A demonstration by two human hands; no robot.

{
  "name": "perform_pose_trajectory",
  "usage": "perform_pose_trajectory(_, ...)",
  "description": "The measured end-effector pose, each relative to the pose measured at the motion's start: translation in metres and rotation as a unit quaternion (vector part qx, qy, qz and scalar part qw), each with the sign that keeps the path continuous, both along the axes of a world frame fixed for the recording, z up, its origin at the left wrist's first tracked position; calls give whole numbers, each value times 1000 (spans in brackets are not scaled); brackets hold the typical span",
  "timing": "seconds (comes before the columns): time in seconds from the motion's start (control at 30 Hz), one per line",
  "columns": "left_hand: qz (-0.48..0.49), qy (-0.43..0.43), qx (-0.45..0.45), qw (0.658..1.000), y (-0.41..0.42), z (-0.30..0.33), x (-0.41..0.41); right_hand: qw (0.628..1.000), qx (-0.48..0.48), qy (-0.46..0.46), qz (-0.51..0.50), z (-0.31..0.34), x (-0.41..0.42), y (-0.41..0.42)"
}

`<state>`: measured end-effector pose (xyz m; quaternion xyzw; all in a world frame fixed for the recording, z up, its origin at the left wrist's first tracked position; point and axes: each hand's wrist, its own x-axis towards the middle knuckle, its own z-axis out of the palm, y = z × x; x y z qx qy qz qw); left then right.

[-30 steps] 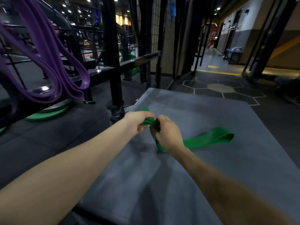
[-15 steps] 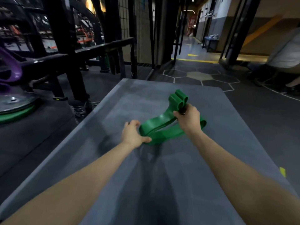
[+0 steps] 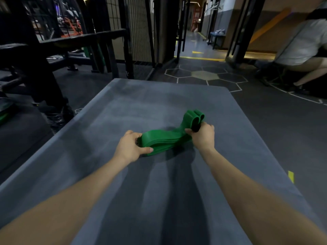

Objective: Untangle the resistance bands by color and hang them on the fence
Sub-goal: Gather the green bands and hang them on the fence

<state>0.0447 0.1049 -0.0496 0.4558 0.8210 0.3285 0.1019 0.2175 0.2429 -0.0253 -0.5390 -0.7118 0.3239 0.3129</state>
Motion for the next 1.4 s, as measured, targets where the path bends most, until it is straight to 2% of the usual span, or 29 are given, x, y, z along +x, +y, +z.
perform_pose_trajectory(0.2, -2, 26, -35, 999, 1, 4, -1, 998, -10, 52, -46, 3, 5, -12)
perform_pose_trajectory(0.27, -3, 33, -53, 998, 3, 7, -1, 995, 25, 67, -68, 8, 8, -15)
perform_pose_trajectory(0.33, 1, 28, -66, 997, 4, 9, 0, 991, 103, 54, -71, 12, 13, -20)
perform_pose_trajectory(0.4, 3, 16, -76, 997, 4, 10, -1, 980, 200, 8, -20, 12, 14, -28)
perform_pose_trajectory(0.5, 0, 5, -84, 996, 3, 15, -1, 938, 306, -71, 145, 6, 2, -45)
perform_pose_trajectory(0.57, 1, 1, -89, 996, 3, 17, -1, 900, 338, -121, 248, -4, -12, -54)
perform_pose_trajectory(0.67, 11, -10, -90, 996, 3, 18, 0, 866, 362, -165, 302, -14, -33, -60)
perform_pose_trajectory(0.87, 9, -25, -81, 996, 1, 14, -2, 843, 414, -208, 275, -22, -46, -55)
perform_pose_trajectory(1.03, 13, -12, -27, 999, -3, 11, 5, 823, 440, -242, 267, -5, -43, -55)
perform_pose_trajectory(1.13, 20, -34, 24, 999, -2, 27, 14, 815, 468, -234, 251, 19, -45, -53)
perform_pose_trajectory(1.4, 23, -59, 151, 987, -15, 112, 28, 855, 453, -151, 202, 103, -35, -65)
